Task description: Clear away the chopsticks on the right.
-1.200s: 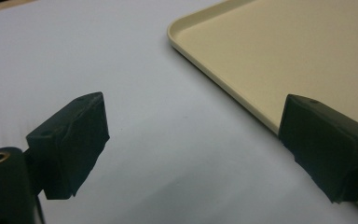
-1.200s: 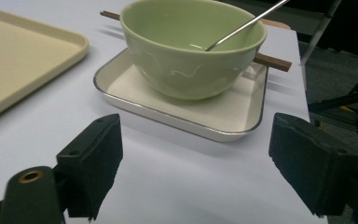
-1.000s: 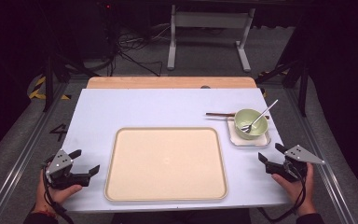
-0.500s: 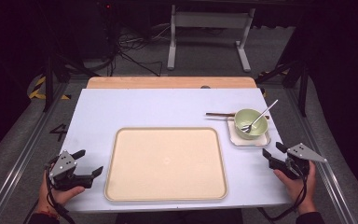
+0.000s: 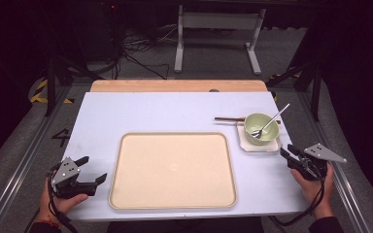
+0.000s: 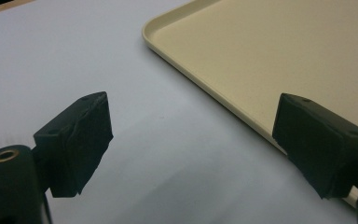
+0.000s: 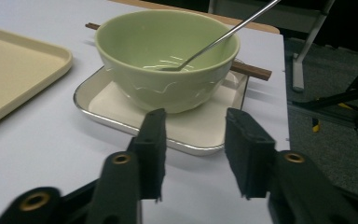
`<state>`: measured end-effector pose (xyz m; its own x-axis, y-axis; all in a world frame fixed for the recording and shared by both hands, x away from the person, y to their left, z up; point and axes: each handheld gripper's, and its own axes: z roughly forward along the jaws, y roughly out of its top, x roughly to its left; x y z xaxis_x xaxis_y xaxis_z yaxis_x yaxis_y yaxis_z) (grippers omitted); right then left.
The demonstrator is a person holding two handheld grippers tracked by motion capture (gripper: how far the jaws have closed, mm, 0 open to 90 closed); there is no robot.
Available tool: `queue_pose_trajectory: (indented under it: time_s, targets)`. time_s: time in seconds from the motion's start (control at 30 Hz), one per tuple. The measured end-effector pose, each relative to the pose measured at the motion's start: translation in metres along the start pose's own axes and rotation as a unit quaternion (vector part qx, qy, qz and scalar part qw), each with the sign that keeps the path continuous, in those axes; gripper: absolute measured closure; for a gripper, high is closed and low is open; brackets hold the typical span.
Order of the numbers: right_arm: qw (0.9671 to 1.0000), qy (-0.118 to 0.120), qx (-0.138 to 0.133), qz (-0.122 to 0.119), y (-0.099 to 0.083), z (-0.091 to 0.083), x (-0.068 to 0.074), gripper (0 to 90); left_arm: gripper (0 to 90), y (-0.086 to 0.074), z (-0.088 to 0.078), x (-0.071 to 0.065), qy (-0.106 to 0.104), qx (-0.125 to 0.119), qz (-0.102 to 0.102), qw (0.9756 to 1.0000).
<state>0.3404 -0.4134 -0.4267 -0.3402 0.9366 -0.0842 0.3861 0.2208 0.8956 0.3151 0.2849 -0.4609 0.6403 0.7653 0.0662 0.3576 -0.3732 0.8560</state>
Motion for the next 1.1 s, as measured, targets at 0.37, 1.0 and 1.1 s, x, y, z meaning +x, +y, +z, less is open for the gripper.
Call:
queue_pose_trajectory:
  time_s: [0.37, 1.0, 1.1]
  targets:
    - [0.9994, -0.025, 0.021, 0.009, 0.016, 0.013, -0.019, 88.9, 13.1, 0.001, 0.000, 0.004, -0.002, -0.001, -0.001, 1.0000]
    - [0.9973, -0.018, 0.058, 0.042, 0.041, 0.075, -0.041, 90.0, 13.8, 0.009, -0.006, -0.011, -0.033, -0.024, -0.011, 0.9991]
    - [0.9960, -0.030, 0.071, 0.045, 0.046, 0.085, -0.046, 90.0, 13.9, 0.008, -0.007, -0.012, -0.036, -0.022, -0.007, 0.9991]
